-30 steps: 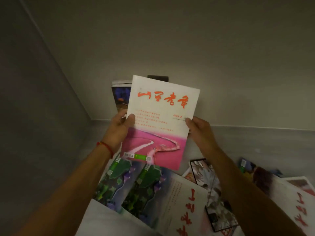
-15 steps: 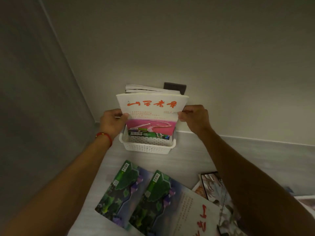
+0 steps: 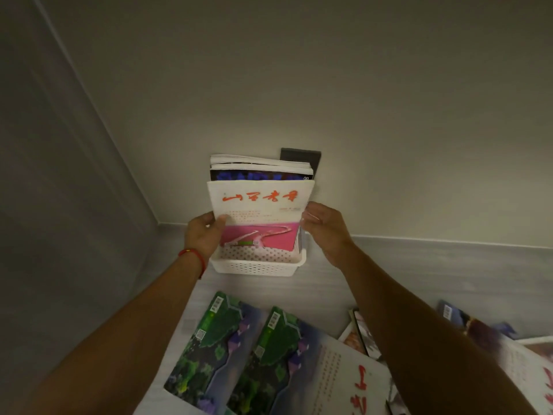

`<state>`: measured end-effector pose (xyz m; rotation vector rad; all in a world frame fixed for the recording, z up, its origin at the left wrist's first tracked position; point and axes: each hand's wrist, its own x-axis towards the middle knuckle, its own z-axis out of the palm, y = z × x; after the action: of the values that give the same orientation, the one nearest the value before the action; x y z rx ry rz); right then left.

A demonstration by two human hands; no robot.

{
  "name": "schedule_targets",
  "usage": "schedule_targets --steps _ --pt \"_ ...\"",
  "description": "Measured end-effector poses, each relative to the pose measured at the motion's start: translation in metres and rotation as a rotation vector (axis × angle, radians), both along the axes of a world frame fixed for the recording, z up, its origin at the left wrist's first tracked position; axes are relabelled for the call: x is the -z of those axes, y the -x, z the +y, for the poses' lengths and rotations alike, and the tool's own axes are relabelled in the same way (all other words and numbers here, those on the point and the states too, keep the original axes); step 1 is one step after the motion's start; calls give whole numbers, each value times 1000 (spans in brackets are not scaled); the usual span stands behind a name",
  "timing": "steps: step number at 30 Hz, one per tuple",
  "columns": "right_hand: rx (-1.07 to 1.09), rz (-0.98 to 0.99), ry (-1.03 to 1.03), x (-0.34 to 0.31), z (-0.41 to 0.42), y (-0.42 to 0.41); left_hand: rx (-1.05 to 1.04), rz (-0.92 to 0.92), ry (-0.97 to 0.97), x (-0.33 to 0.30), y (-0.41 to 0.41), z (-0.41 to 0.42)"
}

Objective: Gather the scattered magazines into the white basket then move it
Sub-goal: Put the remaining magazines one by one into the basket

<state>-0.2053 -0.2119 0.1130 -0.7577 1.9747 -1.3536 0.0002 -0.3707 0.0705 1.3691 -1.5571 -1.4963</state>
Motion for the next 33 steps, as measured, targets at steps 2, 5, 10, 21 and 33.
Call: schedule_targets --steps 2,5,10,21,33 --pt "0 -34 15 -1 10 -2 3 -4 15 -4 4 2" --pt "-40 45 -68 7 36 2 60 -2 26 -6 9 8" --pt "-77 165 -259 39 126 17 28 -105 45 -4 7 30" --pt "158 317 -656 85 376 91 645 -293 358 42 70 281" --pt "110 442 -810 111 504 215 978 -525 419 67 137 433"
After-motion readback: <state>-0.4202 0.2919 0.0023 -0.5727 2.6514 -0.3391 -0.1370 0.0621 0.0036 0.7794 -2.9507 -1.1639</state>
